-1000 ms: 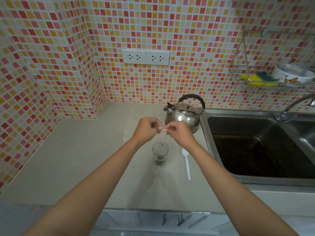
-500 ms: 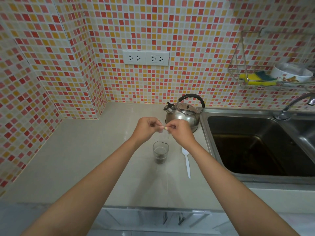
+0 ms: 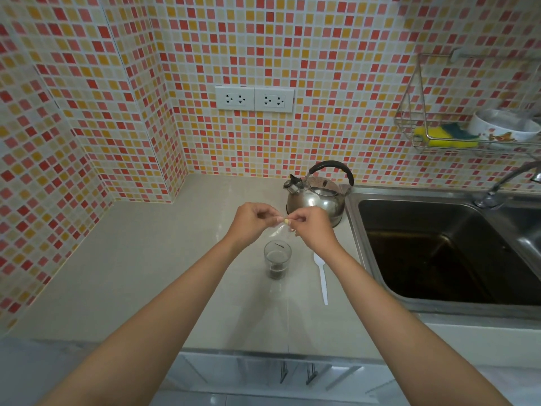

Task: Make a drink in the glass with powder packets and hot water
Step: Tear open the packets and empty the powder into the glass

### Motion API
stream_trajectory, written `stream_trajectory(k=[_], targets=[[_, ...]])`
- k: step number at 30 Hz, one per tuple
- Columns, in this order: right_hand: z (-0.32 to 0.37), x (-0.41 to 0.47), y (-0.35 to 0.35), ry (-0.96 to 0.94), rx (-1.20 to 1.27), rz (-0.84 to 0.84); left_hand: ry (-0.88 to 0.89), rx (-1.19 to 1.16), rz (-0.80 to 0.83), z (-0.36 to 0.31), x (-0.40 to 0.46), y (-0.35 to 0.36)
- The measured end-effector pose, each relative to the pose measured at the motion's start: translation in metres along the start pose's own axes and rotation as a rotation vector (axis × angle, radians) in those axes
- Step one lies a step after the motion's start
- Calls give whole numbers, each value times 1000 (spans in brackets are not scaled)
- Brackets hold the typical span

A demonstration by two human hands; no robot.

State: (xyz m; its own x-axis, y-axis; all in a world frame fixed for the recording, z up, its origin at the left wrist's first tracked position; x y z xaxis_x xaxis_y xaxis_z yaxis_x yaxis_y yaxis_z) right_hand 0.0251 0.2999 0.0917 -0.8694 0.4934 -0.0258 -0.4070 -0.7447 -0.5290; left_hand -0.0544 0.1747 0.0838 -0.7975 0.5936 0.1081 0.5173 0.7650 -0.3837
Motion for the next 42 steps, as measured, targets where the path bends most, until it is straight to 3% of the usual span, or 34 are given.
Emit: stream_trajectory(k=[5, 8, 13, 18, 24, 31, 42], targets=[[-17, -3, 1, 165, 234, -43, -280, -177, 157, 36, -24, 6], [-16, -7, 15, 208, 314, -23, -300, -323, 38, 45, -34, -13], [-3, -18, 54, 152, 317, -49, -350, -330, -139, 60, -48, -53], [-4, -26, 114, 85, 162, 0, -349, -130, -296, 91, -68, -91], [-37, -24, 177, 156, -67, 127, -394, 36, -276, 140, -79, -92], [-58, -15, 210, 83, -376, 262, -444, 181, -274, 181, -81, -75], [-57, -21, 220, -98, -694, 235, -384, 395, -204, 189, -82, -63]])
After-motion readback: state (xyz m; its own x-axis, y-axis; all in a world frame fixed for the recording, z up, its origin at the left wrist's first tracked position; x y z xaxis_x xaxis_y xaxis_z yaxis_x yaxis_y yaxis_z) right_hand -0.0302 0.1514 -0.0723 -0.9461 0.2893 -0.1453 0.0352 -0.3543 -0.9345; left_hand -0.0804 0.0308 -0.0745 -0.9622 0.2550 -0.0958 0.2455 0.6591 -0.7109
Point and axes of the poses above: each hand's wrist, its own x-axis towards the middle knuckle, its own y-axis out of the palm, z = x × y, the point moved 8 cm from there along x, towards the middle knuckle, and after that the axes turned 5 degrees about y, right-handed, at the moved point
